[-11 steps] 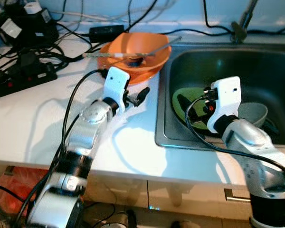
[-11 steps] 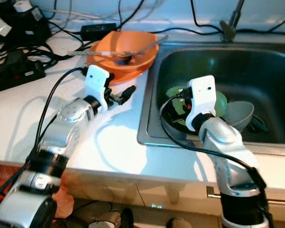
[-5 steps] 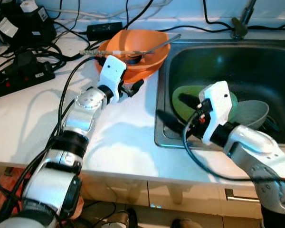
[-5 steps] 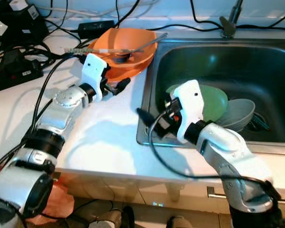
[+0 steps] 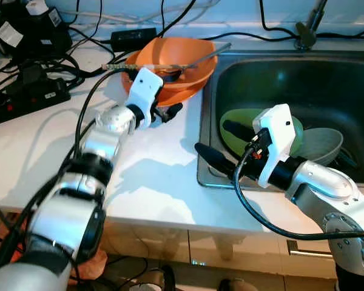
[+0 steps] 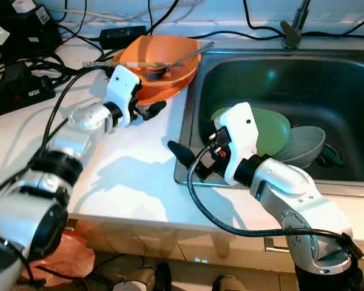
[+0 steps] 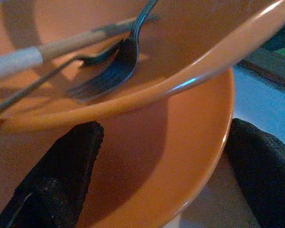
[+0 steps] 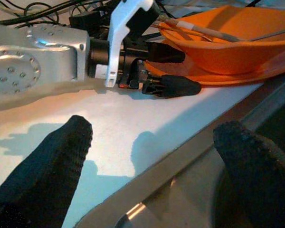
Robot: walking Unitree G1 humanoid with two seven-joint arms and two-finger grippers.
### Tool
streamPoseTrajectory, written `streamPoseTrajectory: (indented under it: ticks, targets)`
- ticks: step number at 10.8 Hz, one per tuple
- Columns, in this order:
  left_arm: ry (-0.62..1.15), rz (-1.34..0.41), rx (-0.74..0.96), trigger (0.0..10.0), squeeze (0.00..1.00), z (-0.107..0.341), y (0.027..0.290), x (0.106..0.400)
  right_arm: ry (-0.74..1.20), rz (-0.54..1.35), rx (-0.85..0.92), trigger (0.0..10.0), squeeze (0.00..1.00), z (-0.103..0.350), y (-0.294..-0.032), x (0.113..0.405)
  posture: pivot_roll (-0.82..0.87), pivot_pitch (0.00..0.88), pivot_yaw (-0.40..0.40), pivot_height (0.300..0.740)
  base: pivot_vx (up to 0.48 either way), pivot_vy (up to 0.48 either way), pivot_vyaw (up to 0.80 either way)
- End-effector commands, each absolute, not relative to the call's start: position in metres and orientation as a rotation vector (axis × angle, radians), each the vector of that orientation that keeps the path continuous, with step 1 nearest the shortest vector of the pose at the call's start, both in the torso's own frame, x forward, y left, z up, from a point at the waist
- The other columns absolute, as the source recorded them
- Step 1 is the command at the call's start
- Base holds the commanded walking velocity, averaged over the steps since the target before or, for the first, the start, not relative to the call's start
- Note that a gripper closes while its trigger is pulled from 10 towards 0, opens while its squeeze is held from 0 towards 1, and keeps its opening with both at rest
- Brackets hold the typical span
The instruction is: Kitchen organization
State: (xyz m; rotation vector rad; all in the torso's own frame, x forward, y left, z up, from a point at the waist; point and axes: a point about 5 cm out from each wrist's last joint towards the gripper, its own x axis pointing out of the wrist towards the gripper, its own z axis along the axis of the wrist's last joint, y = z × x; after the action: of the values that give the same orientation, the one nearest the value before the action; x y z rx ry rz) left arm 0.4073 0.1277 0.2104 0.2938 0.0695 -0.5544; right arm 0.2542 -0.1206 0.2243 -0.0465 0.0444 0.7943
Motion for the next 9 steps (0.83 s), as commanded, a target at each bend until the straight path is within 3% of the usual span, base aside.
streamPoseTrajectory:
  ticks: [1,9]
  targets:
    - [0.144,-0.557,0.292,10.0,0.0,0.202,0.133,0.407,0.048,0.824,-0.043,10.0,0.0,0.224,-0.116,0.25,-0.02,0.178,0.093,0.74,0.0,0.0,0.0]
    - [0.479,-0.699,0.151,10.0,0.0,0.182,0.146,0.398,0.038,0.835,-0.079,10.0,0.0,0.223,-0.112,0.253,-0.01,0.161,0.096,0.74,0.0,0.0,0.0]
